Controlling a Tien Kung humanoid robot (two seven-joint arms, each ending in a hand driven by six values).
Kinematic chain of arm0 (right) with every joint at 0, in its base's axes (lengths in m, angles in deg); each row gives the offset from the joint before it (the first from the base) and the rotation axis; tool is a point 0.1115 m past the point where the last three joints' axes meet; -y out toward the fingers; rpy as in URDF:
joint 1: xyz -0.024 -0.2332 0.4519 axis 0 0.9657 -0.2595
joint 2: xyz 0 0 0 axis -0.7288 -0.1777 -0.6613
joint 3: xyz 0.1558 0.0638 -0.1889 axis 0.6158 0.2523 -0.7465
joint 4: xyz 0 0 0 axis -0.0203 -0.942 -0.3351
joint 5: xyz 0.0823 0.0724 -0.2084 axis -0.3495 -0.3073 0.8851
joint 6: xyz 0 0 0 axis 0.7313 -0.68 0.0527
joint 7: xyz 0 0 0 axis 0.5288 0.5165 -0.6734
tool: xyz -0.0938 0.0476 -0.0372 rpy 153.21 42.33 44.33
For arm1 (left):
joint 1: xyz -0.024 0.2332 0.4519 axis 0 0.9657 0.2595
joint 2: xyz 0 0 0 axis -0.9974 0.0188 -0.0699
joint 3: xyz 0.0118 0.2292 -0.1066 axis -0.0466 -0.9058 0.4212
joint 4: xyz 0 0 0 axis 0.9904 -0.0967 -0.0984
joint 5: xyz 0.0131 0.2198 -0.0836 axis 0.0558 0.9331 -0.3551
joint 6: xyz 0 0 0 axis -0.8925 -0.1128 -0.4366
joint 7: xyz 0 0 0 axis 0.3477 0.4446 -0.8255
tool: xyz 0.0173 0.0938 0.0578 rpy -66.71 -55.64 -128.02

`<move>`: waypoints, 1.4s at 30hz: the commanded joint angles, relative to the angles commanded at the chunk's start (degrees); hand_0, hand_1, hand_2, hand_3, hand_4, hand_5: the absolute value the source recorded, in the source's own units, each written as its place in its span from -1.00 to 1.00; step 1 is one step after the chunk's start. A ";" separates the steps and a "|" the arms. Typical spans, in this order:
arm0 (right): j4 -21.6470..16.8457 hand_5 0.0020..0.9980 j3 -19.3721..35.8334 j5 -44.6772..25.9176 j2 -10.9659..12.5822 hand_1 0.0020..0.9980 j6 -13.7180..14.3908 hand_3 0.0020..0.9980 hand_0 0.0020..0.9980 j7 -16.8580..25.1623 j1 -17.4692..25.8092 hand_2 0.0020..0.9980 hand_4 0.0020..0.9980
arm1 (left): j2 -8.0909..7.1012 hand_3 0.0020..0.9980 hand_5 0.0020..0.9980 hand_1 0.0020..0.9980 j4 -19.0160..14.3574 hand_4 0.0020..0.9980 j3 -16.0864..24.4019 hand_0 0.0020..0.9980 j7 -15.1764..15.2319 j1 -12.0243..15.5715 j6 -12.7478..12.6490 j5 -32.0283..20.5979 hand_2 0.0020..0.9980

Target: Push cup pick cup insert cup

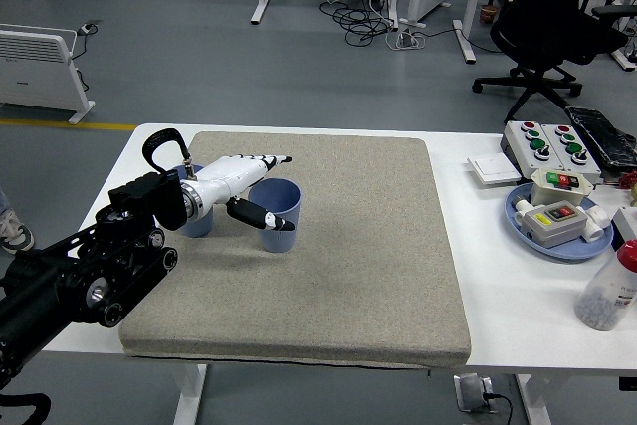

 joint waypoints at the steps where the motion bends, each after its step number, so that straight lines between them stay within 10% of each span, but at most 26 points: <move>1: 0.00 0.08 -0.03 0.00 0.02 0.21 -0.01 0.24 0.42 0.01 -0.03 0.37 -0.63 | 0.24 1.00 0.20 0.83 0.54 1.00 -0.26 0.68 -0.09 -0.25 -0.22 0.32 0.97; 25: 0.06 0.07 -0.28 -0.17 0.27 0.20 -0.15 0.23 0.42 0.09 -0.31 0.37 -0.62 | 1.45 0.39 -0.33 0.19 5.47 0.51 -3.99 -0.17 1.37 -1.88 -3.44 1.14 0.28; 42: 0.15 0.06 -0.78 -1.22 0.26 0.20 -0.02 0.23 0.42 0.35 -0.41 0.37 -0.62 | -6.48 0.07 -0.41 0.05 -15.41 0.40 10.83 -0.39 -5.59 0.29 6.22 1.97 0.05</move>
